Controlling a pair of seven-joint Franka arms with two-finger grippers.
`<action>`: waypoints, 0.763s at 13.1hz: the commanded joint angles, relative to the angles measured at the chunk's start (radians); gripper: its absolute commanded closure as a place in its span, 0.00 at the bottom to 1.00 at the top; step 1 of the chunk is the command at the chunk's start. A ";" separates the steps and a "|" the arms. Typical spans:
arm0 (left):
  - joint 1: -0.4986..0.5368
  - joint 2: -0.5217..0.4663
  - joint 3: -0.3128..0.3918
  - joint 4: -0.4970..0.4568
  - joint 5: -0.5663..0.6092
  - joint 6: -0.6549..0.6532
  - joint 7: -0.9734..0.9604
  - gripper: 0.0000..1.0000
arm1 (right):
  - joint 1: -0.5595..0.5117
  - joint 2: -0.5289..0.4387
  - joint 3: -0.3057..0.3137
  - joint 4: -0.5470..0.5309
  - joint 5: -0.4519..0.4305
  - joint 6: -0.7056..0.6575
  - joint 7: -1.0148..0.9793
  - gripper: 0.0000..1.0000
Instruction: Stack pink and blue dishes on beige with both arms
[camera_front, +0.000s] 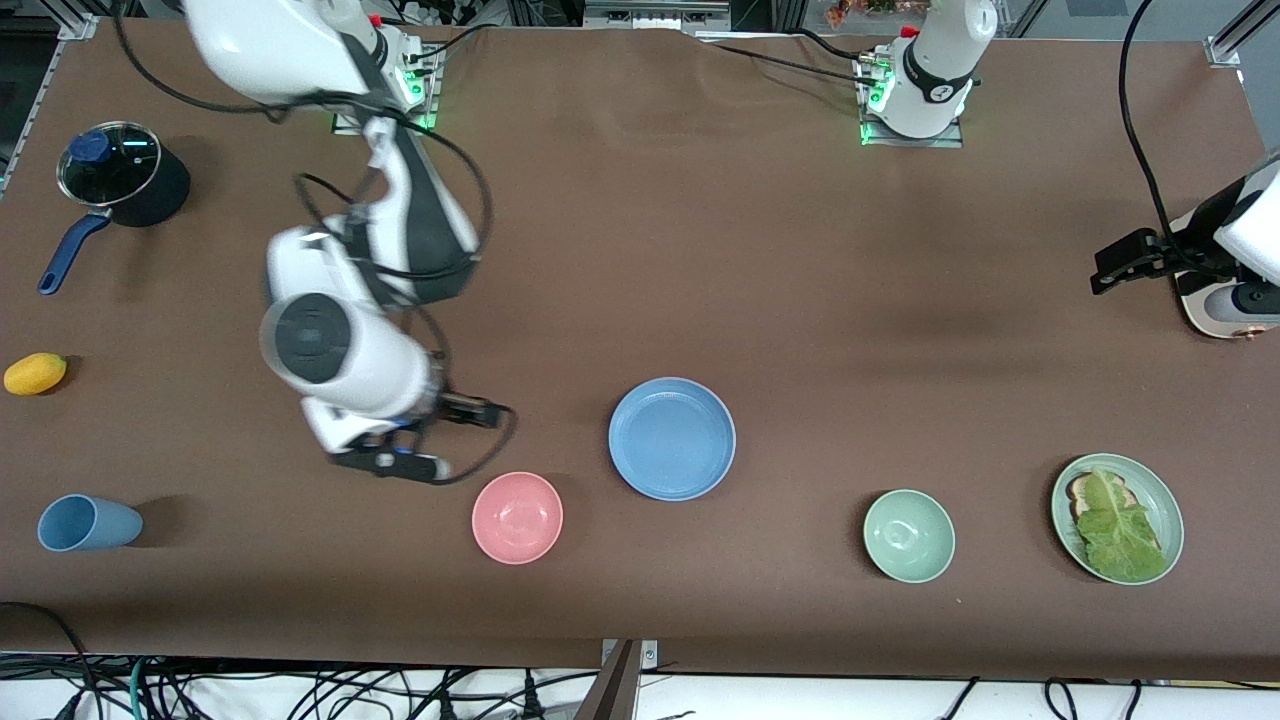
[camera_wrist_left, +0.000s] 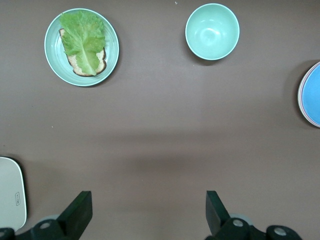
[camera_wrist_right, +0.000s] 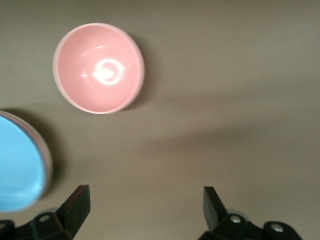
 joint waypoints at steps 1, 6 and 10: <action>0.001 0.006 0.001 0.018 -0.029 -0.004 0.020 0.00 | -0.059 -0.227 -0.023 -0.228 0.041 -0.044 -0.148 0.00; -0.001 0.006 0.001 0.017 -0.027 -0.004 0.020 0.00 | -0.130 -0.430 -0.027 -0.238 -0.037 -0.261 -0.158 0.00; -0.007 0.006 0.001 0.018 -0.027 -0.004 0.020 0.00 | -0.311 -0.533 0.177 -0.314 -0.150 -0.282 -0.209 0.00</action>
